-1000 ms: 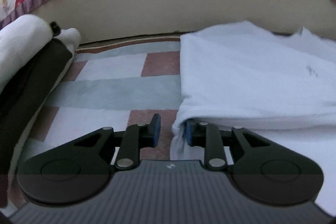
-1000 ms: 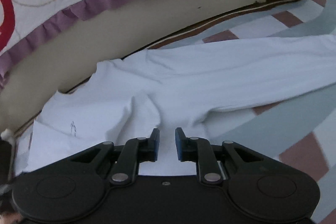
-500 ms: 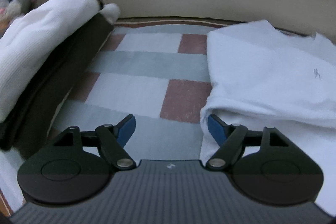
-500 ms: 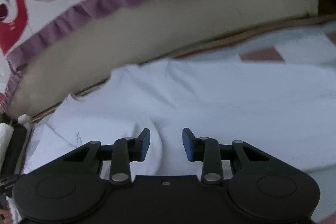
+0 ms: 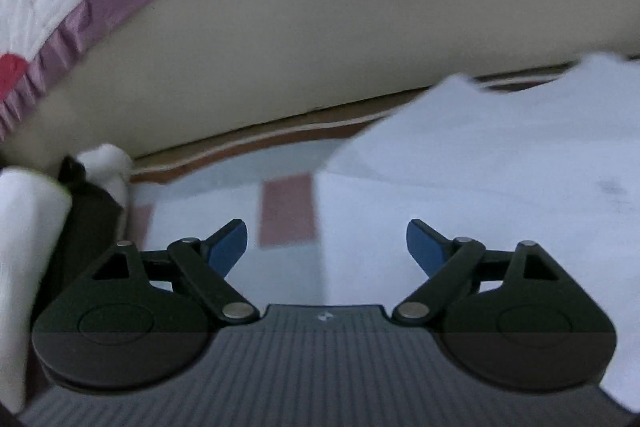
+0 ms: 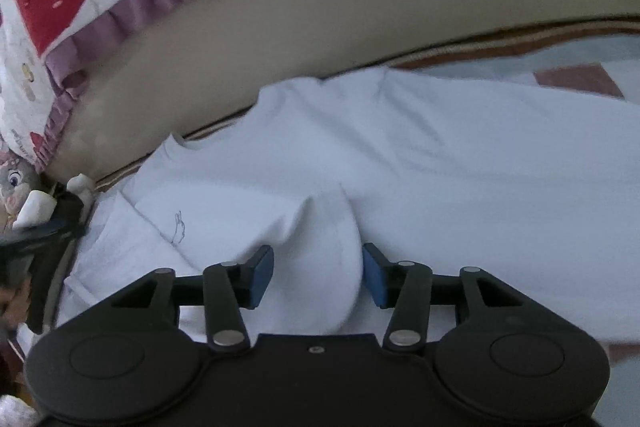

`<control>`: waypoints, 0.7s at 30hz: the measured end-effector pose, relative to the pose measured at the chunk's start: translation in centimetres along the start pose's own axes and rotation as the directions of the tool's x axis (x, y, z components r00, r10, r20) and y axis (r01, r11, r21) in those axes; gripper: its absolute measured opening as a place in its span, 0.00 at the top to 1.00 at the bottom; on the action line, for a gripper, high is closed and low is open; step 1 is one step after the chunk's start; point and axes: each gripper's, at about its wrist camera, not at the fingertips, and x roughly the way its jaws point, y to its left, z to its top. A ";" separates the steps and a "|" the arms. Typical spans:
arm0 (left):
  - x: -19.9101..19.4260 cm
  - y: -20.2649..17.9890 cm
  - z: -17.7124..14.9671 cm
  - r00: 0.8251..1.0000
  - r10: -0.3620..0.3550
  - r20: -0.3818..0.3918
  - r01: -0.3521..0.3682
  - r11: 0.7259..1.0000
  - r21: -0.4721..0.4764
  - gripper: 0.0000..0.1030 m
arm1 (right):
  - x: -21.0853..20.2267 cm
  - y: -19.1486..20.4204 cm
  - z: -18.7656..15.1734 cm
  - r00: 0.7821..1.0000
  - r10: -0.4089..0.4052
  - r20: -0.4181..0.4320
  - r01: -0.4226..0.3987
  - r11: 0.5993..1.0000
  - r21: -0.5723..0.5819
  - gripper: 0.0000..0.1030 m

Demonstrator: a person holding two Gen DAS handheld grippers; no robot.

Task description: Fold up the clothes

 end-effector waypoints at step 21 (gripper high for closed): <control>1.7 -1.7 2.8 0.994 -0.043 0.099 0.031 0.992 0.120 0.92 | -0.5 -0.1 -0.3 0.989 0.055 0.138 -0.034 0.988 -0.152 0.91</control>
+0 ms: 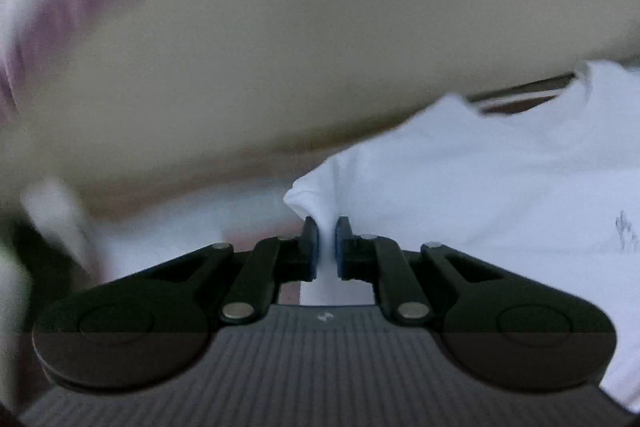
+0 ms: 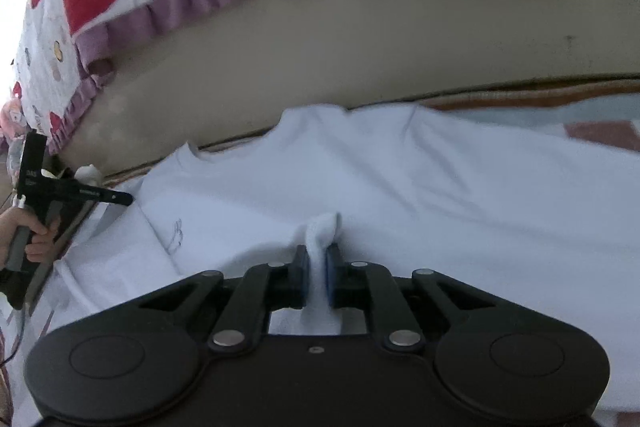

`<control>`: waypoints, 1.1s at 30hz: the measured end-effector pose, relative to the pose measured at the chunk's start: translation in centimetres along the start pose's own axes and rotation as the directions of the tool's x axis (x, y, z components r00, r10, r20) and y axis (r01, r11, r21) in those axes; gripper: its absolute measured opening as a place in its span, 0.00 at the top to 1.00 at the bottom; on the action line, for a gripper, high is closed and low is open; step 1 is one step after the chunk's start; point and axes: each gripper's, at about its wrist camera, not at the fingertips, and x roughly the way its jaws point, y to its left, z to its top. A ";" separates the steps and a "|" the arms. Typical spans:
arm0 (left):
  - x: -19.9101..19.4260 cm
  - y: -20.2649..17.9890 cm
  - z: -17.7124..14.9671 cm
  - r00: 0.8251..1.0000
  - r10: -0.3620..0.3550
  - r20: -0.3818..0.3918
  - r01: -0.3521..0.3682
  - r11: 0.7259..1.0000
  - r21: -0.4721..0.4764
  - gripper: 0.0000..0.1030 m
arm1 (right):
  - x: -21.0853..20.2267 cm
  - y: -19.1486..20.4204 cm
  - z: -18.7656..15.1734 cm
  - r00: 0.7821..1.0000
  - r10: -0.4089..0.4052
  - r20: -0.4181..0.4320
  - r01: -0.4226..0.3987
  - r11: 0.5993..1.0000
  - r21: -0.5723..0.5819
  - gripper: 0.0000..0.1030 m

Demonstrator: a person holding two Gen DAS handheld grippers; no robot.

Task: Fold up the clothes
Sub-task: 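Pinch the shirt side edge with the left tool while the right tool pinches it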

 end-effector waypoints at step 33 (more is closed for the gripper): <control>-4.1 -4.6 -9.2 0.990 -0.101 -0.096 0.099 0.995 -0.032 0.09 | -2.0 -9.9 -0.1 1.000 0.030 0.001 -0.024 0.781 0.624 0.46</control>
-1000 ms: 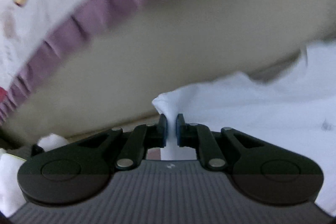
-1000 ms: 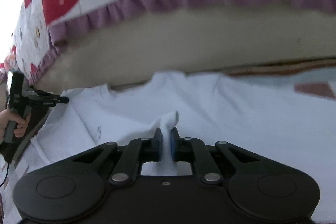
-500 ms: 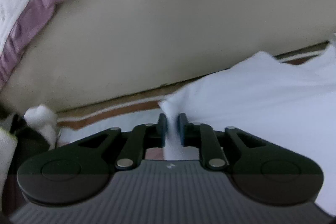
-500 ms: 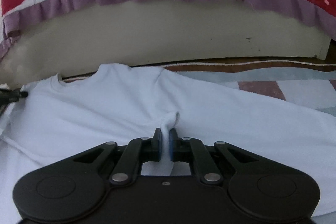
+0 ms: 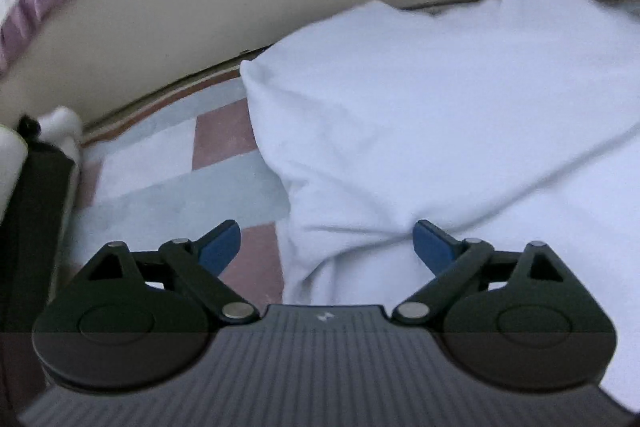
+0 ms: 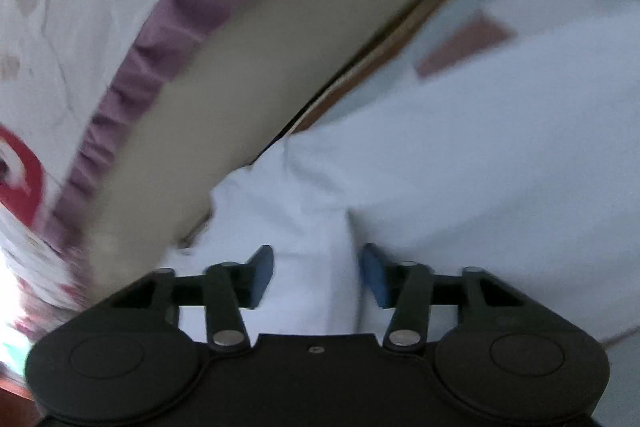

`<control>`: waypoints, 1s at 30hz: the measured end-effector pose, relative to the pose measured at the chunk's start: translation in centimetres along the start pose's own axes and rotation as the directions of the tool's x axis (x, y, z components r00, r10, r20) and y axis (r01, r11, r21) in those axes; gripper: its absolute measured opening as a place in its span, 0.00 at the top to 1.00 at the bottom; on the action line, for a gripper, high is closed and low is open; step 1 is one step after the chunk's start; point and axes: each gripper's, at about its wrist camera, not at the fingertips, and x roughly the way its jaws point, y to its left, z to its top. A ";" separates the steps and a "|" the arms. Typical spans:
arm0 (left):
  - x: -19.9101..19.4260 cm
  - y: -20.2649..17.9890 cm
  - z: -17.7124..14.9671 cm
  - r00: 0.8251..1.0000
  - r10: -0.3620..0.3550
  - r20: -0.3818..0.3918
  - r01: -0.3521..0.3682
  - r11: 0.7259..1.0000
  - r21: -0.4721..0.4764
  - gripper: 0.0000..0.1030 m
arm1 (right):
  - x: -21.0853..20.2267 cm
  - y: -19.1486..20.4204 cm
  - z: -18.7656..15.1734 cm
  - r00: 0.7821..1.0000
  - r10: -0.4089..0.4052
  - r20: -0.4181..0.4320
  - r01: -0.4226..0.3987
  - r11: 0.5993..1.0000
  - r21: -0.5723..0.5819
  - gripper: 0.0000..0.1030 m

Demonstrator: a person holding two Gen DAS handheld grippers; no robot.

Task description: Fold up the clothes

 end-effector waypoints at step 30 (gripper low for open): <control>-12.4 -10.2 4.8 0.995 -0.059 0.081 0.069 0.989 -0.128 0.32 | -15.5 5.4 2.1 0.893 -0.345 0.291 0.407 0.893 -0.192 0.35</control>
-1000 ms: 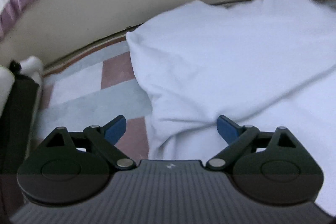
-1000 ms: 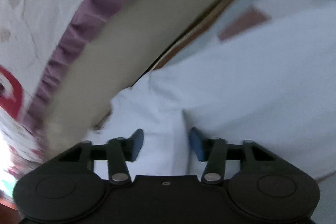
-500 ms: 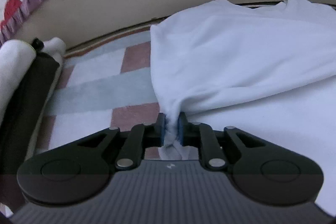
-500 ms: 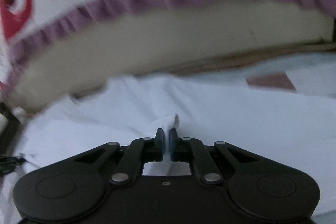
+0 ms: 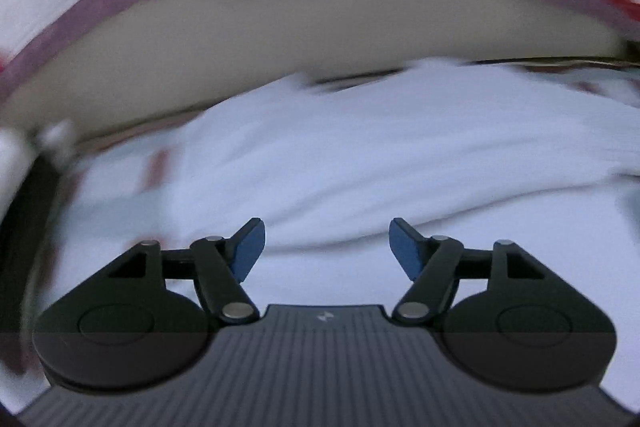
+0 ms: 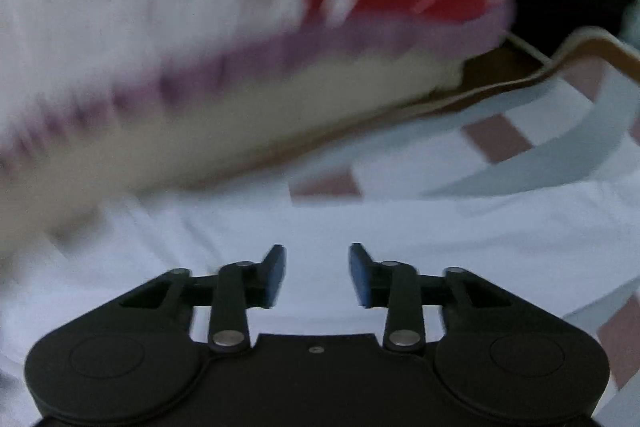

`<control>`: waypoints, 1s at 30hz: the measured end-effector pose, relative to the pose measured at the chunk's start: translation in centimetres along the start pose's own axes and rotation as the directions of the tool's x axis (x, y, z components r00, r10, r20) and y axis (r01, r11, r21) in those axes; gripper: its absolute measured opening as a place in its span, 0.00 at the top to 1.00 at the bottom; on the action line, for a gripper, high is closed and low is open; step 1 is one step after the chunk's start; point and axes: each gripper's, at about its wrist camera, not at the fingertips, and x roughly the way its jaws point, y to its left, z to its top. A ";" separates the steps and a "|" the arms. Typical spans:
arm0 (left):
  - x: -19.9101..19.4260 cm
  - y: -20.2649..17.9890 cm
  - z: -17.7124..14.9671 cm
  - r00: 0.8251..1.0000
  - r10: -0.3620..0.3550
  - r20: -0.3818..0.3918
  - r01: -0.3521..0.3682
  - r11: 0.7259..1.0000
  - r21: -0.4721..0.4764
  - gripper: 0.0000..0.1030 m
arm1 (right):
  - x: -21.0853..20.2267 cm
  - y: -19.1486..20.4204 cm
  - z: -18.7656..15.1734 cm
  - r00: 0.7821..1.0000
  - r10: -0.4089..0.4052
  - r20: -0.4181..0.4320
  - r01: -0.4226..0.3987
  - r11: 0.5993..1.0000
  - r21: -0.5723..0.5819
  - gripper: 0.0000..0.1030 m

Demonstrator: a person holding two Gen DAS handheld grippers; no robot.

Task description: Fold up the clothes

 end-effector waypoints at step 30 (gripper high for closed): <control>3.8 -19.2 2.3 0.965 -0.252 -0.067 0.260 0.951 0.169 0.32 | 0.9 -17.6 -2.1 0.901 -0.397 0.176 0.348 0.902 0.255 0.90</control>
